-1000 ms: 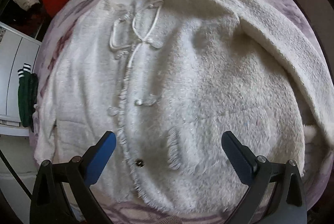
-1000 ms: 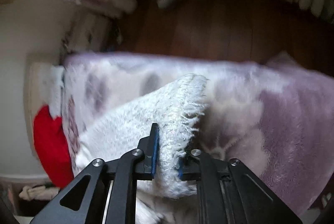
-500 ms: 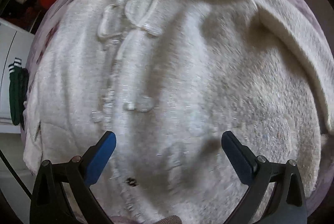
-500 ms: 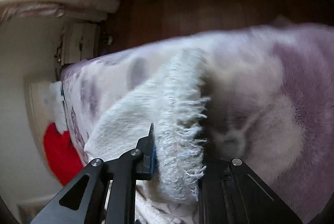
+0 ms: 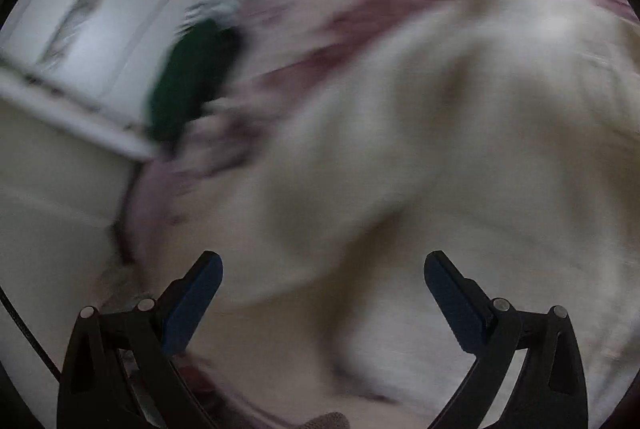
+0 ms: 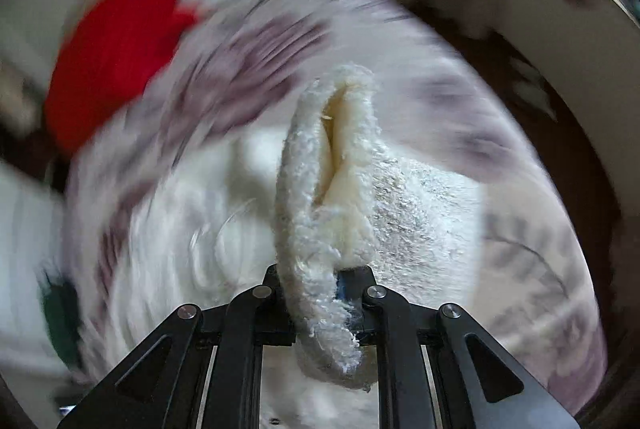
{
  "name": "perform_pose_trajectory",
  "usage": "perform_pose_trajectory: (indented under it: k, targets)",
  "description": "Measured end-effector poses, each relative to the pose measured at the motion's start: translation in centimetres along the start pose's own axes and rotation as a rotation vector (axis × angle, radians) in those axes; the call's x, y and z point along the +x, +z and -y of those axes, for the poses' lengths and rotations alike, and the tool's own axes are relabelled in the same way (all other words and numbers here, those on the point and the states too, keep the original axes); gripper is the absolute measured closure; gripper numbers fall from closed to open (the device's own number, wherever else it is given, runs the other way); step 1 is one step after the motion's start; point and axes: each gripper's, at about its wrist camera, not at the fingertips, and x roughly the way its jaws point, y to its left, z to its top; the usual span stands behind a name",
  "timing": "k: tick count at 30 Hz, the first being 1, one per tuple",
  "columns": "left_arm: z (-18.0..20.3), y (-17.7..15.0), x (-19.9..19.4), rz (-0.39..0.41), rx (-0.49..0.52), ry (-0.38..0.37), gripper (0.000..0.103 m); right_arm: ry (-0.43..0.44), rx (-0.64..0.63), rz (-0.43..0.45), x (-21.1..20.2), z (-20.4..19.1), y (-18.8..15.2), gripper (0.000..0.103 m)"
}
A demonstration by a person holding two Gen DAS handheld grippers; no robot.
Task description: Fold large clothes
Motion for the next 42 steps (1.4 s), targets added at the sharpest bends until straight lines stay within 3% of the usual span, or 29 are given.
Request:
perform_pose_trajectory:
  k: [3,6,9,14,15,17,19,20,21,23,24,27,29,30,33,37,42]
  targets:
    - [-4.9,-0.1,4.3,-0.057,-0.094,0.094,0.000,-0.060,-0.182,-0.081,7.1,-11.9,-0.3,0.088]
    - [-7.7,-0.7,7.5,-0.129,-0.163,0.106,0.000,-0.094,-0.284,-0.147,13.4,-19.0,-2.4,0.088]
    - [-8.6,-1.2,9.4,-0.173,-0.207,0.096,0.000,-0.127,-0.328,-0.189,17.0,-25.0,-4.4,0.088]
    - [-9.7,-2.2,11.0,-0.237,-0.241,0.037,0.000,-0.132,-0.383,-0.197,18.4,-29.5,-6.4,0.087]
    - [-10.0,-2.6,11.4,-0.264,-0.255,-0.001,0.000,-0.129,-0.403,-0.219,19.1,-29.8,-6.8,0.083]
    - [-10.9,-3.2,11.6,-0.295,-0.298,-0.084,0.000,-0.062,-0.359,-0.301,18.0,-27.6,-6.7,0.077]
    - [-12.5,-4.4,11.8,-0.337,-0.369,-0.193,0.000,0.072,-0.249,-0.350,16.3,-24.8,-6.3,0.061]
    - [-13.2,-5.0,12.1,-0.364,-0.409,-0.252,0.000,0.110,-0.208,-0.357,15.6,-23.5,-6.2,0.039]
    - [-14.1,-5.8,12.6,-0.395,-0.466,-0.322,0.000,0.162,-0.145,-0.358,14.1,-21.5,-6.3,0.024]
    - [-15.4,-7.5,13.9,-0.458,-0.598,-0.472,0.000,0.182,-0.080,-0.351,11.9,-18.5,-6.9,0.022]
    - [-15.6,-8.4,14.9,-0.483,-0.681,-0.581,0.000,0.167,-0.056,-0.344,10.6,-16.5,-7.7,0.022]
    - [-15.5,-9.8,18.2,-0.505,-0.905,-0.852,0.005,0.128,-0.023,-0.337,8.5,-12.8,-9.5,0.022]
    - [-15.5,-9.9,19.9,-0.488,-1.035,-0.927,0.010,0.100,-0.008,-0.331,7.4,-11.1,-10.8,0.022]
    - [-15.8,-9.6,20.7,-0.463,-1.099,-0.914,0.031,0.095,-0.001,-0.322,7.2,-10.1,-12.0,0.022]
    - [-17.2,-7.5,21.7,-0.406,-1.126,-0.797,0.082,0.056,0.003,-0.317,7.3,-8.9,-13.2,0.022]
    - [-20.3,-2.5,21.3,-0.208,-1.049,-0.708,0.089,0.034,-0.015,-0.317,8.5,-9.1,-14.5,0.022]
    - [-23.9,1.3,23.6,-0.088,-1.069,-0.665,0.093,0.081,-0.007,-0.300,9.6,-11.8,-14.6,0.022]
